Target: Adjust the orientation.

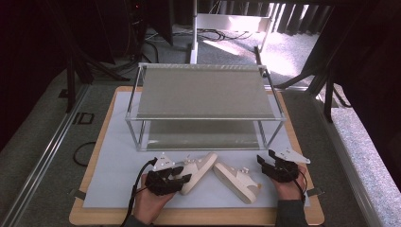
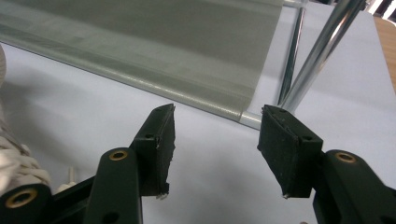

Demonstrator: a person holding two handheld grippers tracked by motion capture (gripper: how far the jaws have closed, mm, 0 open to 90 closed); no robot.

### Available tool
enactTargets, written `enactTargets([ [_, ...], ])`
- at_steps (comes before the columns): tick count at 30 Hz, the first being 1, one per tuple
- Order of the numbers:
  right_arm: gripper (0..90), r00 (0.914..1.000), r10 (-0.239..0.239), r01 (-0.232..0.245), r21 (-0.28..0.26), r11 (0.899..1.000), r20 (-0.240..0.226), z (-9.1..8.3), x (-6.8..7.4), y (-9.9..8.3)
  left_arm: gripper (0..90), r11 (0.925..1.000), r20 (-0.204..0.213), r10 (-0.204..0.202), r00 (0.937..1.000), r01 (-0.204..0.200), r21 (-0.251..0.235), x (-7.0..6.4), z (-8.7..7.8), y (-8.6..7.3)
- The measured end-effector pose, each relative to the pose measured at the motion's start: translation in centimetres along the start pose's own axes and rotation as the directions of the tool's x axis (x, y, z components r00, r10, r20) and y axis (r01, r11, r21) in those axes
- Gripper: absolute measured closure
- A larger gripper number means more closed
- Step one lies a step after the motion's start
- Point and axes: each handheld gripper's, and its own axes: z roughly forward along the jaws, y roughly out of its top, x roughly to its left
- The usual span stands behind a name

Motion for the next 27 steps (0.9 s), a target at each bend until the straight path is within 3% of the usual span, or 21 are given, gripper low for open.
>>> enactTargets([
  [9, 44.5, 0.9996, -0.022, 0.021, -0.019, 1.0, -0.018, -0.4, 0.5, 0.3, 55.4, 1.0, -0.02, 0.009, 0.9998, -0.009, -0.001, -0.6, 0.0, 0.0],
  [11, 44.2, 0.999, -0.036, 0.036, -0.031, 0.999, -0.025, -0.6, 0.8, 0.6, 55.3, 1.0, -0.006, 0.005, 1.0, -0.005, -0.005, -0.7, -0.1, 0.1],
  [15, 43.9, 0.9973, -0.059, 0.057, -0.046, 0.997, -0.045, -1.0, 1.3, 0.9, 57.7, 0.9992, 0.037, 0.037, 0.9986, -0.038, 0.012, -1.4, 0.0, 0.3],
  [19, 43.5, 0.9943, -0.08, 0.077, -0.047, 0.996, -0.07, -1.1, 1.9, 1.0, 57.0, 0.9988, 0.042, 0.047, 0.998, -0.047, 0.012, -1.8, 0.0, 0.5],
  [22, 43.5, 0.9888, -0.078, 0.069, -0.072, 0.995, -0.127, -1.7, 2.4, 1.2, 56.6, 0.9984, 0.045, 0.055, 0.9975, -0.055, 0.014, -2.0, 0.0, 0.6],
  [24, 43.2, 0.9803, -0.09, 0.078, -0.077, 0.994, -0.176, -2.0, 2.9, 1.3, 55.2, 0.9981, 0.064, 0.062, 0.996, -0.062, -0.003, -2.0, -0.1, 0.6],
  [27, 43.0, 0.9699, -0.117, 0.103, -0.078, 0.992, -0.213, -2.2, 3.9, 1.3, 53.9, 0.9975, 0.066, 0.069, 0.9955, -0.067, -0.021, -1.9, -0.2, 0.7],
])
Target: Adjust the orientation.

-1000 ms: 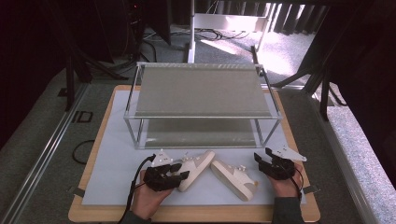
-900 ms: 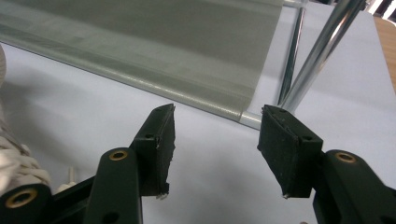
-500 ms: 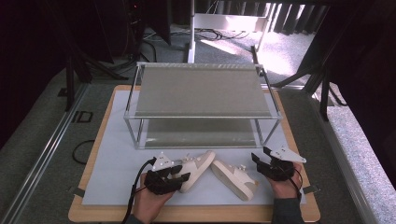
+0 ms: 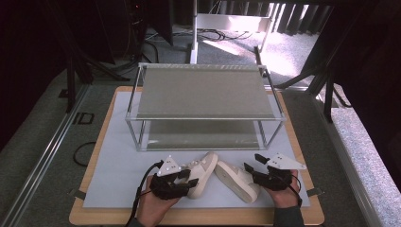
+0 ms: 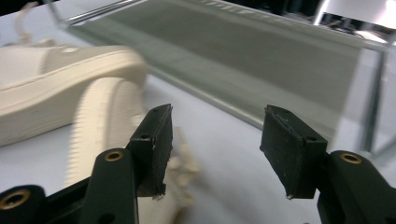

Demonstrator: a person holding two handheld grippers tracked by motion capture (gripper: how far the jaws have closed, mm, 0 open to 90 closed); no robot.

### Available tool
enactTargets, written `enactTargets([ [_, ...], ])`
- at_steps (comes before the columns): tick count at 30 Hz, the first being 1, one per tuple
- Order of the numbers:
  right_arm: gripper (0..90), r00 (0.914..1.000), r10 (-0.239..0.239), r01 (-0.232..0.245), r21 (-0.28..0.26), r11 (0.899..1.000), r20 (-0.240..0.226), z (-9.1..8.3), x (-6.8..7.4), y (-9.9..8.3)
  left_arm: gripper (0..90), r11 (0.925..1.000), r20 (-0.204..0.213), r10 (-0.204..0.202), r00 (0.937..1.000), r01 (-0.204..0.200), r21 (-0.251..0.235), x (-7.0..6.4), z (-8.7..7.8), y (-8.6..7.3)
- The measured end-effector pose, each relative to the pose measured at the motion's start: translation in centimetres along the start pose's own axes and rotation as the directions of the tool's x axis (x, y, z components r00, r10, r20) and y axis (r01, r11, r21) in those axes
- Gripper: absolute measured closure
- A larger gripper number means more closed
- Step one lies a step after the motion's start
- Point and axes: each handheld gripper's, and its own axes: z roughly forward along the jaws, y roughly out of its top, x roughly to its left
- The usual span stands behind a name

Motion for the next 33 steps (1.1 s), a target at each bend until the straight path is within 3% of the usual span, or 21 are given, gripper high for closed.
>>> enactTargets([
  [6, 42.9, 0.9993, -0.027, 0.028, 0.01, 1.0, -0.025, 0.0, 1.0, 0.1, 53.8, 0.9991, -0.034, 0.013, 0.9993, -0.015, -0.04, 0.5, -0.9, 0.2],
  [9, 42.9, 0.9993, -0.023, 0.023, 0.015, 1.0, -0.028, 0.0, 0.8, -0.1, 54.1, 0.9981, -0.081, -0.001, 0.9967, -0.004, -0.061, 1.5, -1.5, 0.0],
  [14, 42.9, 0.9994, -0.022, 0.023, 0.015, 1.0, -0.027, 0.0, 0.8, -0.2, 55.3, 0.997, -0.124, -0.047, 0.9912, 0.038, -0.067, 3.6, -2.1, -0.6],
  [18, 42.9, 0.9994, -0.021, 0.022, 0.015, 1.0, -0.026, 0.0, 0.7, -0.2, 56.8, 0.9986, -0.154, -0.045, 0.9871, 0.04, -0.036, 4.9, -1.8, -1.3],
  [22, 42.9, 0.9995, -0.023, 0.023, 0.016, 1.0, -0.024, 0.1, 0.7, -0.3, 58.1, 0.9992, -0.149, -0.039, 0.9881, 0.039, 0.001, 5.6, -0.8, -1.8],
  [28, 42.9, 0.9996, -0.022, 0.022, 0.011, 1.0, -0.017, -0.1, 0.6, -0.2, 57.8, 0.9974, -0.147, 0.0, 0.9891, 0.01, 0.071, 5.6, 0.8, -2.2],
  [33, 43.0, 0.9997, -0.02, 0.02, 0.004, 1.0, -0.013, -0.3, 0.4, -0.2, 53.5, 0.9977, -0.116, 0.017, 0.9931, -0.01, 0.067, 5.3, 1.0, -2.1],
])
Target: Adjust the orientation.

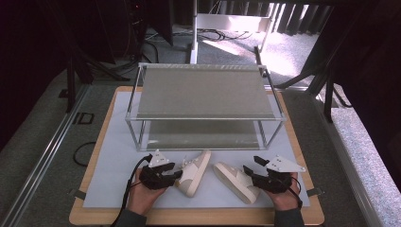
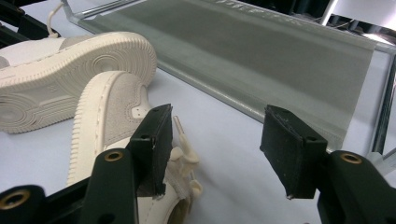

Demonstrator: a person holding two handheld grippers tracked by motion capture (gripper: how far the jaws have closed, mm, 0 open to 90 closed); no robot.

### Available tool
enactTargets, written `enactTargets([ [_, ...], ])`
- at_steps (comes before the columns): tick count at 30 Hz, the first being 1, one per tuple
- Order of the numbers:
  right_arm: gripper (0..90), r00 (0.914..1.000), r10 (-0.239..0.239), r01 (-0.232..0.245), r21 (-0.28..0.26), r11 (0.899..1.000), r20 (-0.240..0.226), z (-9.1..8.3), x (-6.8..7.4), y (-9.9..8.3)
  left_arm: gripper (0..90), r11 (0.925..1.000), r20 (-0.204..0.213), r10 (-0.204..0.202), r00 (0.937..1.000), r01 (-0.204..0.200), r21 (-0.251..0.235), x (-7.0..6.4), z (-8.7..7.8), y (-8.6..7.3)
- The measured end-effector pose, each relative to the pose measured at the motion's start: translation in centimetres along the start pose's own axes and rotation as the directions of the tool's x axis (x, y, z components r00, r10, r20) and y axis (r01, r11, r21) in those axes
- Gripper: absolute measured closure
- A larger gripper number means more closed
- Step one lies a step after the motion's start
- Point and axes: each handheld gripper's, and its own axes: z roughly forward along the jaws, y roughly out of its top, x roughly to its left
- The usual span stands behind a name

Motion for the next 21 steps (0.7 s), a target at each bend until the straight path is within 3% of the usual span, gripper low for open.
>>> enactTargets([
  [6, 42.9, 1.0, 0.0, 0.0, -0.002, 1.0, 0.003, 0.0, 0.0, 0.0, 51.8, 0.9988, 0.021, 0.047, 0.9987, -0.047, -0.013, -0.7, 0.6, 0.6],
  [12, 42.9, 0.9999, 0.009, -0.009, -0.003, 1.0, 0.009, 0.0, -0.1, -0.1, 52.2, 0.9951, 0.047, 0.075, 0.996, -0.072, -0.067, -0.7, 1.9, 1.1],
  [14, 42.9, 0.9999, 0.011, -0.011, -0.005, 1.0, 0.009, 0.0, -0.2, -0.2, 63.8, 0.995, 0.049, 0.063, 0.9968, -0.059, -0.081, -0.7, 2.0, 1.1],
  [17, 43.0, 0.9999, 0.011, -0.011, -0.007, 1.0, 0.01, 0.0, -0.3, -0.2, 82.1, 0.996, 0.015, 0.031, 0.9994, -0.03, -0.084, -0.5, 1.8, 1.1],
  [19, 42.9, 0.9999, 0.012, -0.012, -0.007, 1.0, 0.012, -0.1, -0.3, -0.2, 84.0, 0.9939, 0.053, -0.004, 0.9986, 0.009, -0.11, -0.1, 1.3, 1.1],
  [21, 43.0, 0.9999, 0.012, -0.012, -0.007, 1.0, 0.011, -0.1, -0.3, -0.2, 84.5, 0.993, 0.059, -0.005, 0.9982, 0.011, -0.118, -0.1, 0.9, 1.2],
])
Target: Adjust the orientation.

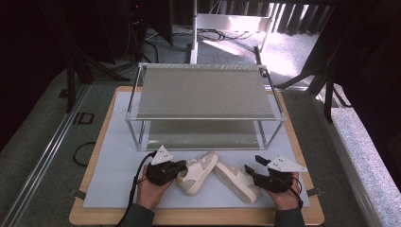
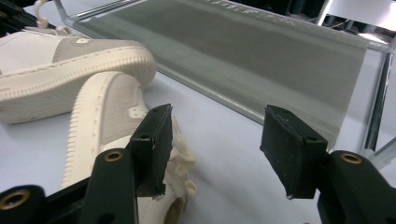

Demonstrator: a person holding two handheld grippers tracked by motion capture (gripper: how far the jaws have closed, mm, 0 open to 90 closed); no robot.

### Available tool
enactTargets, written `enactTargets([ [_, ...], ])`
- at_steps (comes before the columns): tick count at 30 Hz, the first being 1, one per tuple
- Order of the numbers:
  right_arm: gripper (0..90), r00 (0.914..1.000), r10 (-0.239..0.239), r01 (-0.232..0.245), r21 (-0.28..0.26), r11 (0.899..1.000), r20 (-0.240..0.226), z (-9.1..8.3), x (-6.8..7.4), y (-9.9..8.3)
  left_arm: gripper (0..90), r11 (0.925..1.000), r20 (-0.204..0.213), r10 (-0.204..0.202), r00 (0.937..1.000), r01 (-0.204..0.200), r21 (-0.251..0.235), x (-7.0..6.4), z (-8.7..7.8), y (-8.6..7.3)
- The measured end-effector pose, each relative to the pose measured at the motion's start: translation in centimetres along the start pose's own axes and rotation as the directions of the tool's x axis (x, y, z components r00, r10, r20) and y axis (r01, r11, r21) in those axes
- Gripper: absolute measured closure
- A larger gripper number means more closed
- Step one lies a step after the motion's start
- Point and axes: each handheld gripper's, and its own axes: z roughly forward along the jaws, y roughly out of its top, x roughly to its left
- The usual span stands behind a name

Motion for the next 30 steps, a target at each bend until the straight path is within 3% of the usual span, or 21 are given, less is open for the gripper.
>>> enactTargets([
  [7, 43.2, 1.0, -0.005, 0.005, 0.004, 1.0, -0.001, 0.2, 0.1, 0.0, 85.4, 0.9995, -0.008, -0.001, 1.0, 0.001, -0.032, -0.3, -0.9, 0.5],
  [12, 43.3, 1.0, -0.003, 0.003, 0.005, 1.0, 0.0, 0.1, 0.1, -0.1, 85.7, 0.9993, -0.021, 0.019, 0.9996, -0.02, -0.032, -0.9, -1.3, 0.8],
  [15, 43.3, 1.0, -0.001, 0.001, 0.002, 1.0, 0.003, 0.0, 0.0, -0.1, 85.8, 0.9991, -0.062, 0.03, 0.9976, -0.031, -0.028, -1.3, -1.8, 0.8],
  [23, 43.3, 1.0, -0.003, 0.003, 0.005, 1.0, 0.002, 0.1, 0.0, -0.1, 89.4, 0.9991, -0.124, -0.007, 0.9923, 0.002, -0.043, -0.5, -3.7, 0.3],
  [30, 43.1, 0.9999, -0.009, 0.009, 0.017, 1.0, -0.006, 0.3, 0.2, -0.1, 87.3, 0.9991, -0.096, 0.029, 0.995, -0.032, -0.027, -0.5, -4.0, 0.1],
])
